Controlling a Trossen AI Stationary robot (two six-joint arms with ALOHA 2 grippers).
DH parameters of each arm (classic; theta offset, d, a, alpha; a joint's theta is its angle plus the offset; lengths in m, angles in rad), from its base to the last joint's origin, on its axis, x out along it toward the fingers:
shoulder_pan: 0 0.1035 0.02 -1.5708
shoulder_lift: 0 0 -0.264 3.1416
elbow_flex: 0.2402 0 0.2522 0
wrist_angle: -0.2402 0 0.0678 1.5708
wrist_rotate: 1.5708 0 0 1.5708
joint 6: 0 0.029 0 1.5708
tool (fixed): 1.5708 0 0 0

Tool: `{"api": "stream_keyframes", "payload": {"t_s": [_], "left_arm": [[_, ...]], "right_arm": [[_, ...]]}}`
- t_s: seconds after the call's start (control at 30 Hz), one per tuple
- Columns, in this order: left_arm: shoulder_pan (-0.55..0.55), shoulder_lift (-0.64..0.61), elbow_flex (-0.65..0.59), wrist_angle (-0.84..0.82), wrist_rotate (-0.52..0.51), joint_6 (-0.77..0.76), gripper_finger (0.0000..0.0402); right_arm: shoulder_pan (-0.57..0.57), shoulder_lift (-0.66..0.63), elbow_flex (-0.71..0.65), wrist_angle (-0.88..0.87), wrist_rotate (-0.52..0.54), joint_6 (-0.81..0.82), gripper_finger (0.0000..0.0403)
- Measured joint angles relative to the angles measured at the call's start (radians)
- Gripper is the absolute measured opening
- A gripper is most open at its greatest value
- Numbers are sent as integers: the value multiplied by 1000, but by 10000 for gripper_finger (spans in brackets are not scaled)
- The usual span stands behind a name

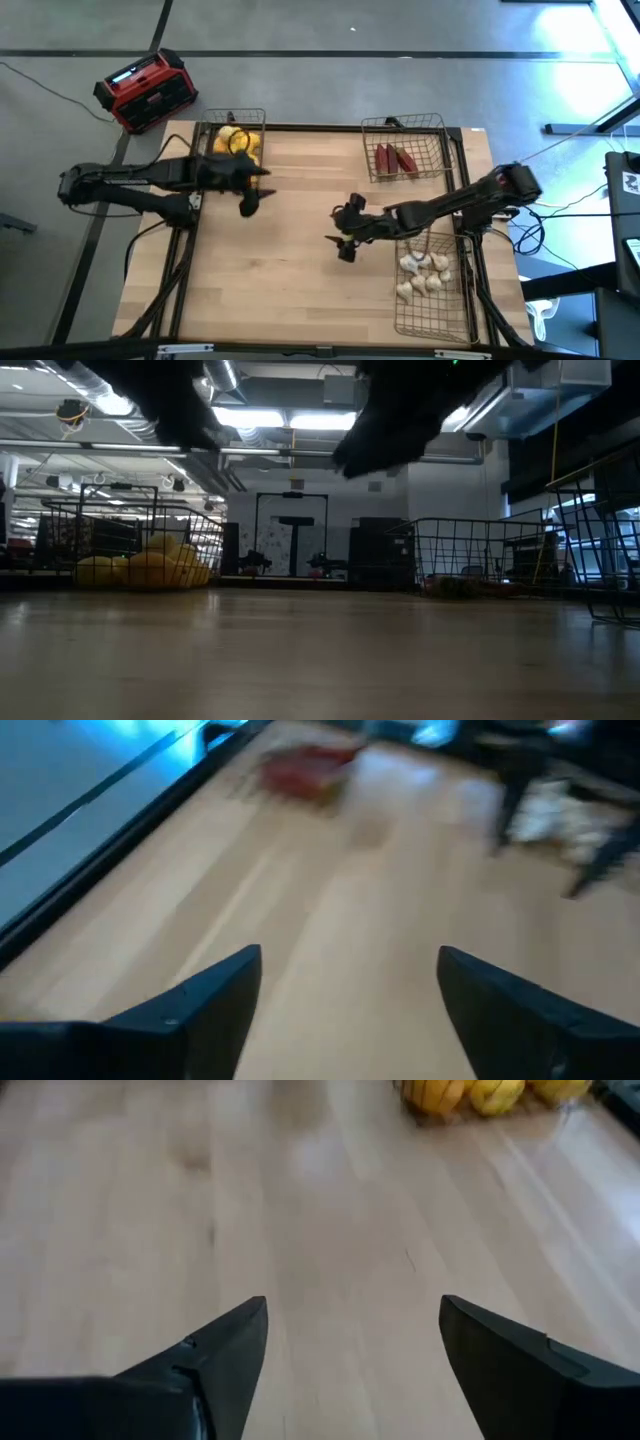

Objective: Sort produce into baskets
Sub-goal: Return to Home Position

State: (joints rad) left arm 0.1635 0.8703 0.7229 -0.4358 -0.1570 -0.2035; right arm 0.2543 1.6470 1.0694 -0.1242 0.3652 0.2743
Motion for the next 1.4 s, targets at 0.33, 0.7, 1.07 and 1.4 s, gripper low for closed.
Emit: {"api": "stream_keyframes", "payload": {"t_s": [0.33,0.7,1.07,1.4], "left_arm": [[-248,-47,-54,146,-1,48,125],[-278,-310,-288,344,-13,71,5],[-278,-459,-359,298,-73,203,27],[-278,-457,-359,300,-75,128,15]], "right_arm": [[0,-249,-69,-115,-29,-23,193],[0,-551,-379,114,-97,-40,32],[0,-832,-609,223,-15,-36,21],[0,-838,-613,172,-43,-53,25]]}}
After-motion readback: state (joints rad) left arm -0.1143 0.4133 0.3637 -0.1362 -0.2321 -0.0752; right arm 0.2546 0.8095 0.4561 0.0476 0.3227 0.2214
